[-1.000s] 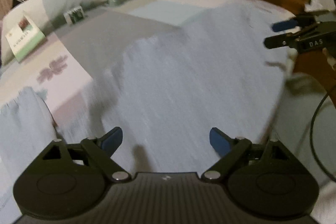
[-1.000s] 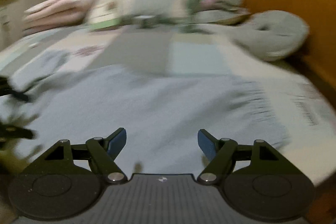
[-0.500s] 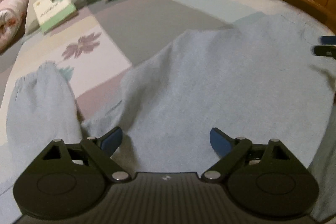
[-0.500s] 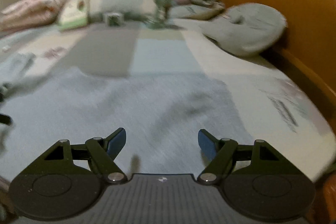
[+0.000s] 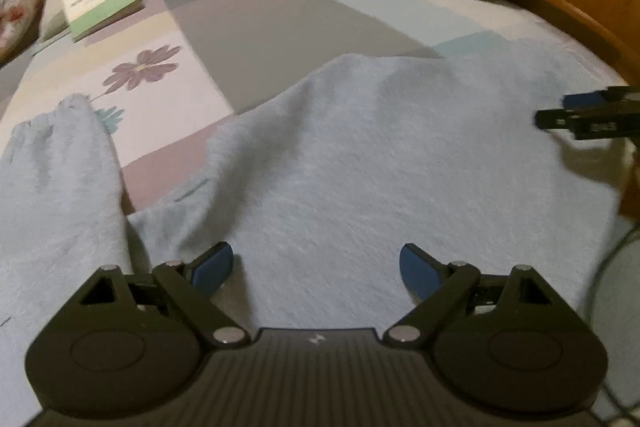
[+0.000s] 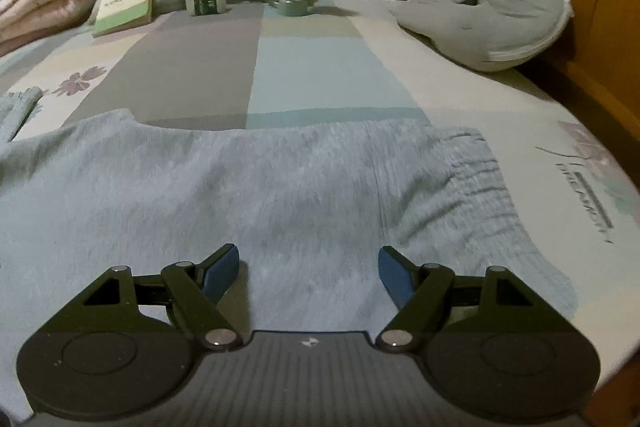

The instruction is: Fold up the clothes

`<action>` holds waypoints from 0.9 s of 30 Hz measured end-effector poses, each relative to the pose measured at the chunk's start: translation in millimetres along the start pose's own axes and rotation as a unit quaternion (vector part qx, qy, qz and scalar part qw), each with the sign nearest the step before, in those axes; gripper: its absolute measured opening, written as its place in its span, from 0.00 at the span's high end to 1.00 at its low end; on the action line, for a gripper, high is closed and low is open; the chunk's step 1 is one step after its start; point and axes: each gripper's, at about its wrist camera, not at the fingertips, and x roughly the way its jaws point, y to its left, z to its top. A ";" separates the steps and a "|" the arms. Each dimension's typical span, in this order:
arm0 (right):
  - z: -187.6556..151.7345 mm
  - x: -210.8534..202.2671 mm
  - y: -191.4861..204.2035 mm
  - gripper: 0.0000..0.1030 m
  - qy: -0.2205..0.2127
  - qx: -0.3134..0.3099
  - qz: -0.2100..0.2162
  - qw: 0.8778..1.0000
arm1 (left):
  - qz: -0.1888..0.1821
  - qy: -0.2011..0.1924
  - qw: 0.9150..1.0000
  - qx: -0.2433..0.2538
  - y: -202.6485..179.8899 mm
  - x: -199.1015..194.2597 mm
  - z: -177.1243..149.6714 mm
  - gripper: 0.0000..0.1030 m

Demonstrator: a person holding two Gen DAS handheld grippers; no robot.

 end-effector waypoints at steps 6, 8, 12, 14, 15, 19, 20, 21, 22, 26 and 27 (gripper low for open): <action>-16.1 -43.2 28.6 0.15 -0.021 0.006 0.052 0.998 | -0.036 0.023 0.999 -0.005 -11.1 -20.2 -32.7 0.11; -21.8 -49.2 39.5 0.15 -0.015 0.001 0.065 0.998 | -0.022 0.032 0.999 -0.009 -7.9 -20.5 -44.4 0.11; -26.5 -52.5 55.6 0.15 0.002 -0.001 0.076 0.997 | -0.024 0.037 0.999 -0.028 1.2 -37.9 -53.2 0.11; -26.6 -55.9 63.0 0.15 0.006 0.001 0.089 0.996 | -0.020 0.026 0.999 -0.028 6.1 -52.6 -55.8 0.11; -25.5 -58.3 66.8 0.15 0.007 0.003 0.102 0.995 | -0.018 0.019 0.999 -0.024 9.8 -59.9 -56.7 0.11; -17.1 -67.5 84.4 0.13 0.010 0.021 0.163 0.986 | 0.000 -0.005 1.000 -0.004 26.1 -86.8 -60.1 0.10; -14.2 -69.1 89.5 0.11 0.012 0.026 0.180 0.983 | 0.010 -0.009 1.000 0.004 31.2 -91.9 -60.8 0.10; -11.3 -70.0 96.8 0.10 0.016 0.031 0.200 0.979 | 0.021 -0.011 1.000 0.008 38.0 -96.6 -62.1 0.10; -8.4 -70.9 104.6 0.09 0.019 0.035 0.219 0.975 | 0.028 -0.014 0.999 0.011 45.9 -100.9 -65.0 0.10; 1.6 -71.8 146.4 0.08 0.030 0.028 0.278 0.960 | 0.048 -0.017 0.999 0.012 81.0 -113.6 -78.7 0.10; 3.9 -72.0 158.8 0.07 0.032 0.023 0.292 0.956 | 0.054 -0.014 0.998 0.013 89.0 -115.9 -83.1 0.10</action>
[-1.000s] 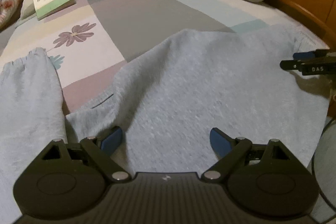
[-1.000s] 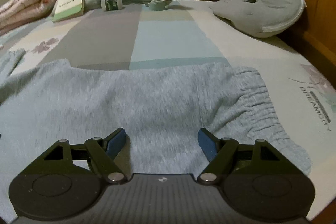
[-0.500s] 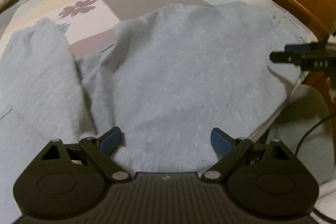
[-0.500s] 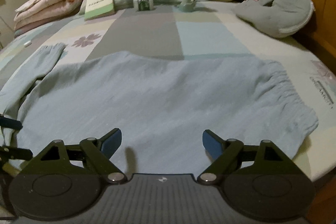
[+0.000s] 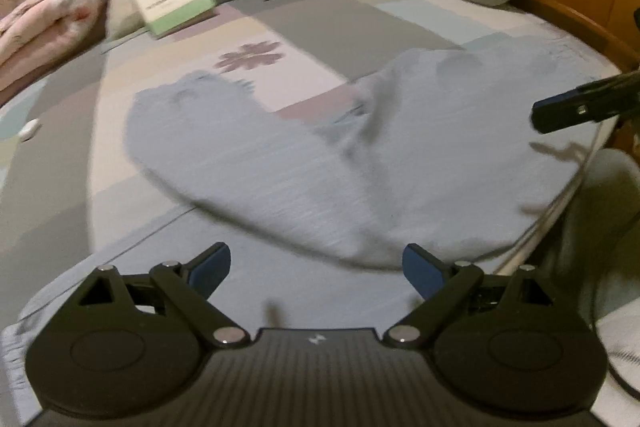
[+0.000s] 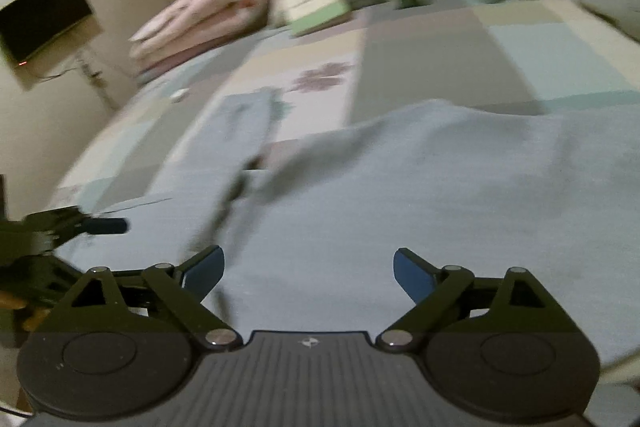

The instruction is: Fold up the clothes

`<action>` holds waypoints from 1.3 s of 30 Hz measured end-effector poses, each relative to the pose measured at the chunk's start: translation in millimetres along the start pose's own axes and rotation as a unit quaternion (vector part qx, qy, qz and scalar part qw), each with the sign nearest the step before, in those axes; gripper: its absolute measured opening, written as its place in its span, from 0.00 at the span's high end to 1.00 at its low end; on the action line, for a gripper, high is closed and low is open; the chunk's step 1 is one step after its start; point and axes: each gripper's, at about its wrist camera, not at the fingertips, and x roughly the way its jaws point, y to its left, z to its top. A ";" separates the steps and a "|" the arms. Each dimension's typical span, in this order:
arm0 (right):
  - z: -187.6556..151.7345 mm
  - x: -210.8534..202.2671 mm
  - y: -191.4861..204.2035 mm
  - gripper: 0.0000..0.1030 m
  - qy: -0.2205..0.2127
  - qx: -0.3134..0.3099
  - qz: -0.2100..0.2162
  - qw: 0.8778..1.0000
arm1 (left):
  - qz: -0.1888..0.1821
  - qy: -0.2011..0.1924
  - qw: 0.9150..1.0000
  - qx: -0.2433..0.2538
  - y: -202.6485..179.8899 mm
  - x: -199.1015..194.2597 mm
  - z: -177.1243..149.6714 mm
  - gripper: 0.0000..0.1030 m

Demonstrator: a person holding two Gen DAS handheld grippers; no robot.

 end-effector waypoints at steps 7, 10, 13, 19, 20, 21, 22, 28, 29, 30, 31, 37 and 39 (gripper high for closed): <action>18.2 55.0 65.2 0.05 0.032 -0.059 0.065 0.996 | 0.022 0.030 0.999 -0.001 57.4 -6.2 -34.8 0.10; 27.6 83.5 83.3 0.05 0.044 -0.076 0.079 0.993 | 0.031 0.037 0.999 -0.024 77.8 -6.5 -45.4 0.10; 36.5 114.6 91.2 0.04 0.056 -0.081 0.080 0.992 | 0.023 0.036 0.998 -0.037 90.2 -9.2 -54.1 0.10; 47.8 167.4 85.4 0.04 0.078 -0.043 0.074 0.993 | 0.009 0.023 0.998 -0.059 107.2 -13.4 -61.6 0.10; 49.2 171.1 84.4 0.04 0.078 -0.035 0.084 0.993 | 0.006 0.023 0.998 -0.061 109.6 -13.1 -63.2 0.10; 50.3 174.2 83.2 0.04 0.076 -0.027 0.095 0.992 | 0.006 0.023 0.998 -0.064 111.9 -12.1 -64.6 0.10; 51.5 177.3 82.0 0.04 0.075 -0.018 0.105 0.991 | 0.005 0.024 0.998 -0.066 114.2 -11.0 -66.1 0.10; 53.9 193.1 94.0 0.04 0.066 0.001 0.118 0.991 | 0.003 0.026 0.997 -0.078 125.2 -6.3 -73.6 0.10; 54.6 194.3 97.8 0.04 0.064 -0.004 0.109 0.992 | 0.002 0.026 0.996 -0.080 127.0 -6.4 -74.7 0.10; 55.7 194.6 100.3 0.04 0.062 -0.006 0.107 0.992 | 0.001 0.025 0.996 -0.081 128.6 -6.6 -75.2 0.10; 57.2 193.6 103.3 0.04 0.058 -0.007 0.108 0.992 | 0.000 0.024 0.996 -0.082 130.2 -6.8 -75.7 0.10; 64.2 176.6 135.6 0.04 0.038 -0.044 0.136 0.989 | 0.002 0.020 0.996 -0.089 138.9 -10.3 -78.8 0.10; 63.8 168.7 151.2 0.04 0.035 -0.065 0.147 0.986 | 0.001 0.018 0.995 -0.095 143.0 -12.4 -79.4 0.10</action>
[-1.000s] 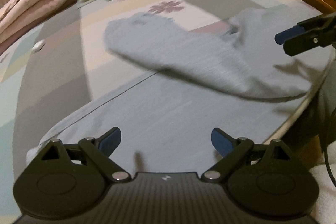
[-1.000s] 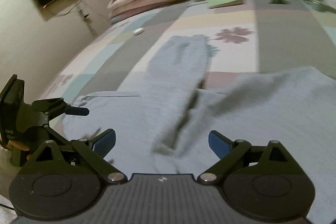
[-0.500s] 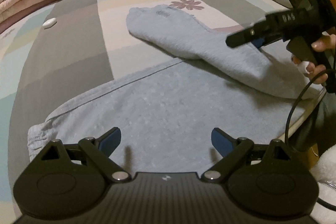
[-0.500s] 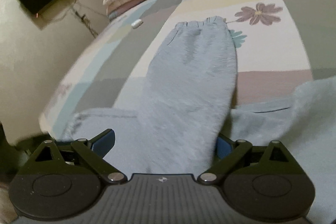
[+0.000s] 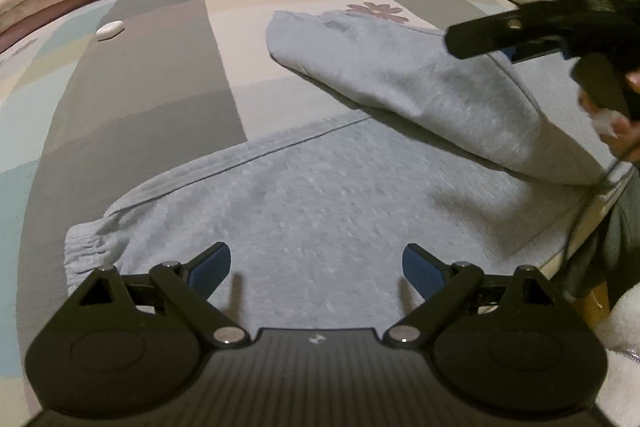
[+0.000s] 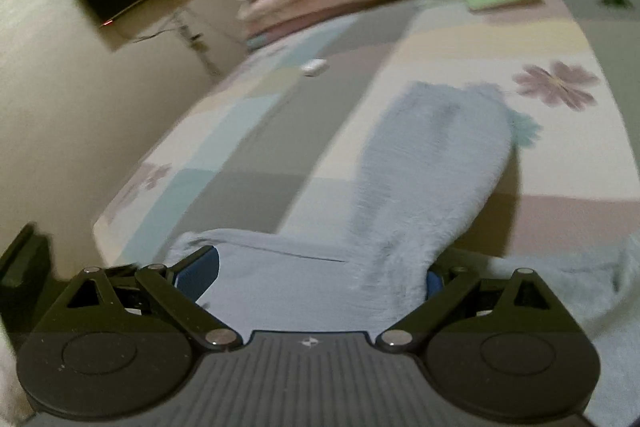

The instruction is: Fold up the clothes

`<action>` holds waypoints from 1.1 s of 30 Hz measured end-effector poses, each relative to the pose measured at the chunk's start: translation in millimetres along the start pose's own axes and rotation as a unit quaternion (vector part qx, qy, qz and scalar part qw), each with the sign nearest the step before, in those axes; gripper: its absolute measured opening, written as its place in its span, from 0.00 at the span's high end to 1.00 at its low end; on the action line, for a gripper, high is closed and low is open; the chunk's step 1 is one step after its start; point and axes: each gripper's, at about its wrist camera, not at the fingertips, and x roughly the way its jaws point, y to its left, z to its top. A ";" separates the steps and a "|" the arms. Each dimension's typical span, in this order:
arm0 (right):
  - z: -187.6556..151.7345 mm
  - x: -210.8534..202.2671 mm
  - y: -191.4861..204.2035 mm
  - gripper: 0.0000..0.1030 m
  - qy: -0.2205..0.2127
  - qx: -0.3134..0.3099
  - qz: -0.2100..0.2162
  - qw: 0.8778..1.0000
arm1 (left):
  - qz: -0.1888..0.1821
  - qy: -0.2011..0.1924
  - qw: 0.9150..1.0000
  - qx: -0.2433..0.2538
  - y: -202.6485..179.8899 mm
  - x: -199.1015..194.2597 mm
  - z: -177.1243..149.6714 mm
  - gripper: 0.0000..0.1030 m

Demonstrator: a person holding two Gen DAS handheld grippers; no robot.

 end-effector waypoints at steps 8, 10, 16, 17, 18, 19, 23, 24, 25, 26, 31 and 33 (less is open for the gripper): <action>-16.5 -0.5 55.1 0.04 0.035 -0.051 0.049 0.997 | 0.003 -0.013 1.000 -0.010 8.4 -14.4 0.3 0.10; -26.5 1.4 61.5 0.03 0.052 -0.056 0.054 0.996 | 0.003 -0.014 1.000 -0.011 7.7 -16.2 0.4 0.10; -56.0 15.2 42.2 0.01 0.095 0.013 0.067 0.993 | 0.013 0.000 1.000 0.017 -3.8 -12.8 -2.6 0.10; -57.1 15.2 38.1 0.02 0.099 0.023 0.064 0.993 | 0.007 0.002 1.000 0.018 -4.8 -11.8 -3.3 0.10; -58.2 15.1 34.0 0.02 0.103 0.033 0.061 0.992 | 0.000 0.005 1.000 0.018 -5.7 -10.9 -4.0 0.10; -59.1 14.5 30.6 0.02 0.106 0.041 0.058 0.992 | -0.009 0.007 1.000 0.011 -4.2 -10.5 -4.1 0.10; -55.9 -4.4 30.2 0.02 0.094 0.032 0.046 0.994 | -0.009 0.011 1.000 -0.004 -0.2 -10.8 -2.6 0.10; -56.2 -11.1 28.7 0.01 0.089 0.030 0.038 0.995 | -0.009 0.012 1.000 -0.006 0.0 -11.0 -1.9 0.10; -56.4 -17.7 27.2 0.01 0.083 0.027 0.031 0.996 | -0.012 0.012 1.000 -0.009 -0.2 -11.3 -0.5 0.10; -56.8 -24.3 25.3 0.01 0.077 0.026 0.024 0.996 | -0.018 0.011 1.000 -0.010 -1.3 -11.9 0.9 0.10; -69.9 -54.7 -2.1 0.01 0.046 0.057 -0.016 0.997 | -0.059 0.004 0.998 -0.014 -11.0 -8.4 17.1 0.10; -78.1 -64.6 -12.9 0.01 0.032 0.077 -0.030 0.996 | -0.087 0.003 0.996 -0.021 -14.6 -1.6 26.1 0.10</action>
